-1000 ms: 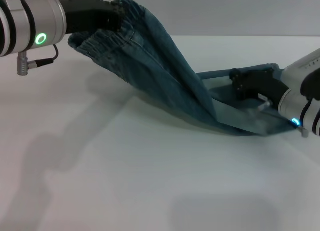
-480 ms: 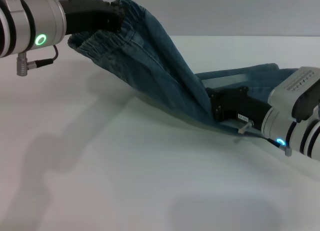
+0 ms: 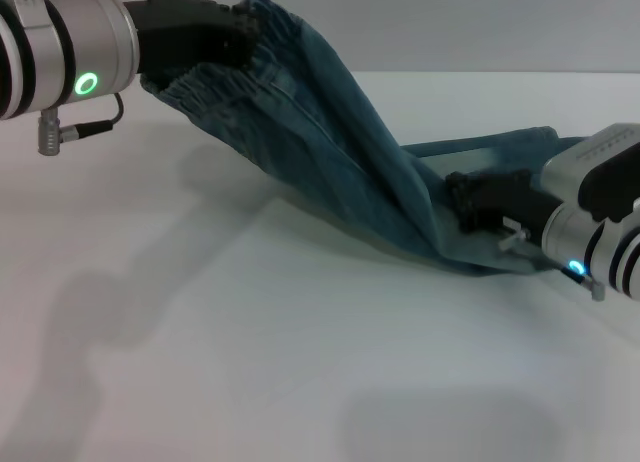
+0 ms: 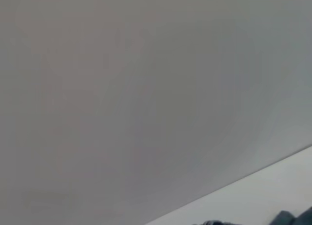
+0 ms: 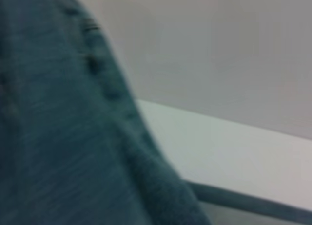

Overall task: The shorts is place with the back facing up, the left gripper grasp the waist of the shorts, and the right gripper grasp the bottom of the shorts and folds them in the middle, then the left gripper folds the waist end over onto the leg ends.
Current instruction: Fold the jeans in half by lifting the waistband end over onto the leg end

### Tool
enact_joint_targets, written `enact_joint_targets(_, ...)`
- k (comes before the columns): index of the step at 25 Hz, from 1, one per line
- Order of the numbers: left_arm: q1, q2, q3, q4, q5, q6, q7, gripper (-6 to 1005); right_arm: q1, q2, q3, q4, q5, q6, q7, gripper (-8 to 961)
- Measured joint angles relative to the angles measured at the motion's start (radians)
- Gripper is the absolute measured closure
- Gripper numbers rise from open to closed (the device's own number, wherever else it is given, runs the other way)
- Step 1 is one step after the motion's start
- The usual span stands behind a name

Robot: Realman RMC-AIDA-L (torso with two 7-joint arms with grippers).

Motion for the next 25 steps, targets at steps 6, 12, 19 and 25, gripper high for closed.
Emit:
enact_joint_targets(6, 0.019, -0.001, 0.001, -0.02, -0.079, -0.003, 0.053, 964, -0.036, 0.0, 0.037, 0.068, 0.01, 0.008, -0.029, 953)
enact_joint_targets(12, 0.028, 0.0, 0.014, -0.031, -0.085, -0.005, 0.055, 964, -0.077, 0.009, 0.025, 0.129, 0.036, 0.01, -0.078, 954)
enact_joint_targets(19, 0.032, 0.001, 0.045, -0.061, -0.089, -0.007, 0.066, 964, -0.073, 0.009, -0.003, 0.129, 0.15, 0.01, -0.135, 954)
enact_joint_targets(25, 0.029, 0.001, 0.065, -0.072, -0.099, -0.006, 0.075, 964, -0.067, 0.011, -0.051, 0.135, 0.214, 0.002, -0.135, 953)
